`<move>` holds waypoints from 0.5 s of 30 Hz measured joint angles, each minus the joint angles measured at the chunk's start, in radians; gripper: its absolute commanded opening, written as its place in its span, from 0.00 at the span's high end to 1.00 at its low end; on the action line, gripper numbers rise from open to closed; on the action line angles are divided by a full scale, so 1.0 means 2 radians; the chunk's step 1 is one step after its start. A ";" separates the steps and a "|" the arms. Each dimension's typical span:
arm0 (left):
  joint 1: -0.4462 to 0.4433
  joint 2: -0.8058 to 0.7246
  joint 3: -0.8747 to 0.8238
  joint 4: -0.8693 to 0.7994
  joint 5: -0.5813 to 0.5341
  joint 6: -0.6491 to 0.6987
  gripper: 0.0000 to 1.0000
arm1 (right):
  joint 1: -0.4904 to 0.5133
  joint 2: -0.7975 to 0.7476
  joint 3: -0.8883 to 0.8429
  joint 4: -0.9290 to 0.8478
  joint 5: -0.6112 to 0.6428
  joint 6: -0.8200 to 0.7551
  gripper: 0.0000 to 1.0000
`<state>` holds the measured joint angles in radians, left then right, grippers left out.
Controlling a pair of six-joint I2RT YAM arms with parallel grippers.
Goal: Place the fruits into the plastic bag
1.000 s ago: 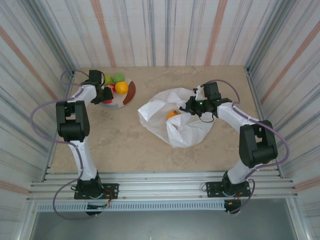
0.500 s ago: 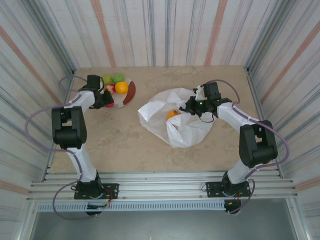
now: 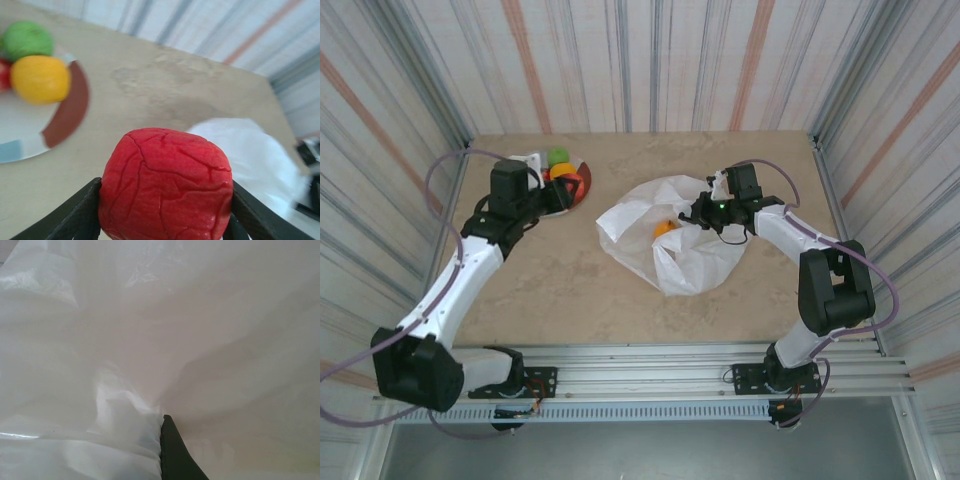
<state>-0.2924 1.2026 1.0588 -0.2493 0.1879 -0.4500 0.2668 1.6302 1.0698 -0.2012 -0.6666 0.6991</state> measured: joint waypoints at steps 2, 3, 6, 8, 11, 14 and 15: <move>-0.035 -0.015 0.000 0.000 -0.004 0.000 0.41 | 0.002 0.000 0.000 0.000 0.001 0.000 1.00; -0.057 -0.019 0.000 -0.001 -0.007 0.000 0.41 | 0.004 0.000 0.000 0.001 0.002 0.000 1.00; -0.115 -0.021 0.002 -0.008 -0.020 0.004 0.41 | 0.007 0.000 0.000 0.003 0.004 0.000 1.00; -0.156 -0.021 0.004 -0.013 -0.031 0.007 0.41 | 0.008 0.000 0.000 0.005 0.004 0.000 1.00; -0.214 -0.021 0.006 -0.019 -0.047 0.015 0.41 | 0.008 -0.001 0.000 0.005 0.004 0.001 1.00; -0.252 -0.021 0.005 -0.022 -0.056 0.017 0.41 | 0.008 -0.003 0.000 0.005 0.005 0.001 1.00; -0.258 -0.020 0.004 -0.021 -0.059 0.017 0.41 | 0.008 -0.004 0.000 0.005 0.006 0.002 1.00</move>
<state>-0.8085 1.1622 1.0660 -0.2920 0.0708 -0.4160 0.2821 1.6230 1.0698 -0.1905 -0.6556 0.7025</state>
